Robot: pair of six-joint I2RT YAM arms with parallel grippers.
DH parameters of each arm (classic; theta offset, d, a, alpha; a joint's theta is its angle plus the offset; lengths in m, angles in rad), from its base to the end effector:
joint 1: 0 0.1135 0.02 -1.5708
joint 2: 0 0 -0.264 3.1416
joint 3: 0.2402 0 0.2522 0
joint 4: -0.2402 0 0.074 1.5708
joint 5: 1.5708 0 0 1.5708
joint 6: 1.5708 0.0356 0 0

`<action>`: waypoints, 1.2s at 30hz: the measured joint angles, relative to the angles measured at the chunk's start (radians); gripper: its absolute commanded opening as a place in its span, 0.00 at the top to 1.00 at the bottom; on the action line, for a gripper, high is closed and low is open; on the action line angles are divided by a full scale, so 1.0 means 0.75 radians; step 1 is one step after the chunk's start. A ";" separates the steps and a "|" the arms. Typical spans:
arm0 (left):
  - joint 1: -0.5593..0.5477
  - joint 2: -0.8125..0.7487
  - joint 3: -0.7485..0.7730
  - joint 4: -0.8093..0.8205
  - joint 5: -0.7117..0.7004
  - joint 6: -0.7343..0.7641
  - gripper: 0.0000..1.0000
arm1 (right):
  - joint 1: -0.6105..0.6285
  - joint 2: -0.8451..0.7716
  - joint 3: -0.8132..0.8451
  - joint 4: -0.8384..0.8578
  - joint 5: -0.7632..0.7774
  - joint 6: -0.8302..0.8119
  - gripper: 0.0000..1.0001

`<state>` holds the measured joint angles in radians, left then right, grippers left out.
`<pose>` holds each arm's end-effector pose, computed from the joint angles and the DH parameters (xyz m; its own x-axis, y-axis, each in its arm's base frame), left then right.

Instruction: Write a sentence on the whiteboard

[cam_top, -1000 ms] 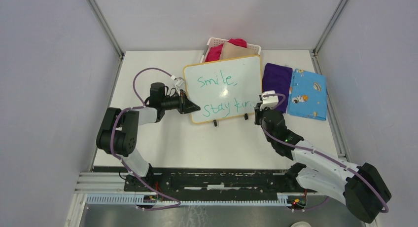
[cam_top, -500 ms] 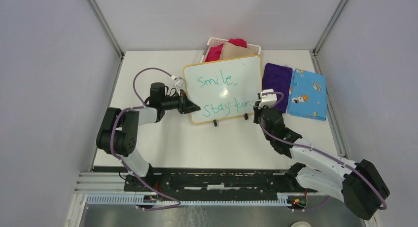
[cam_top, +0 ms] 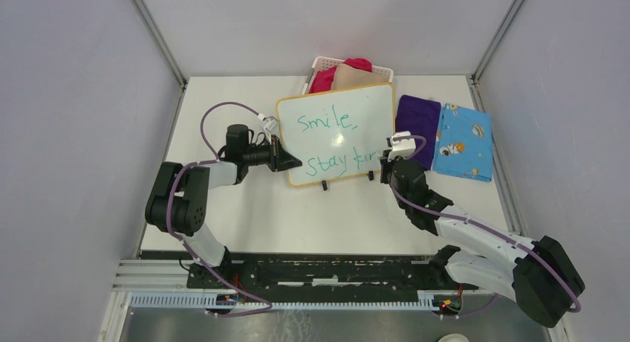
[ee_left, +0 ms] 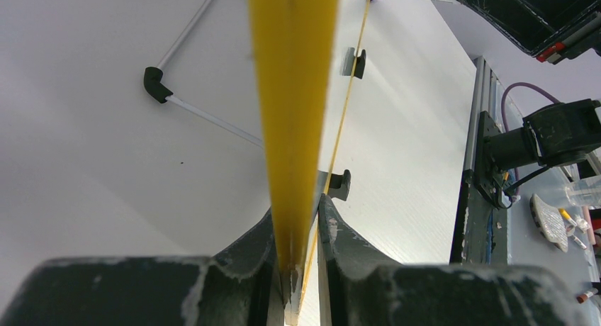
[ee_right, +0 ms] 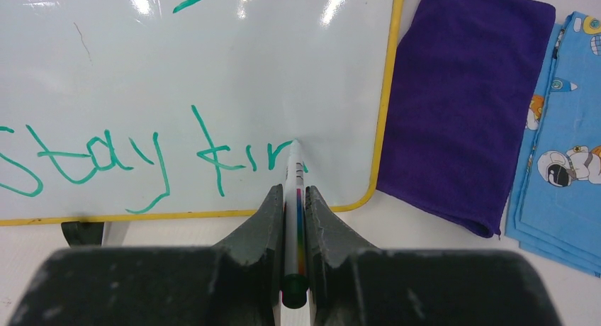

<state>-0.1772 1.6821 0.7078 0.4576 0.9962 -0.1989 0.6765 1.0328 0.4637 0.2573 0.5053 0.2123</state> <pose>0.3075 -0.0854 0.1608 -0.6376 0.0051 -0.7704 0.7021 0.4155 -0.5783 0.1851 0.1265 0.2265 -0.2736 0.0168 -0.9617 -0.1339 0.9894 0.0554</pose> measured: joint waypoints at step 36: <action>-0.003 0.000 0.003 -0.004 0.000 0.000 0.98 | -0.016 -0.043 -0.084 0.002 -0.010 0.025 1.00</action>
<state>-0.1791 1.6821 0.7097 0.4545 0.9962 -0.1989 0.6643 1.0004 0.4007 0.2584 0.4980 0.2314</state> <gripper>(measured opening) 0.240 0.164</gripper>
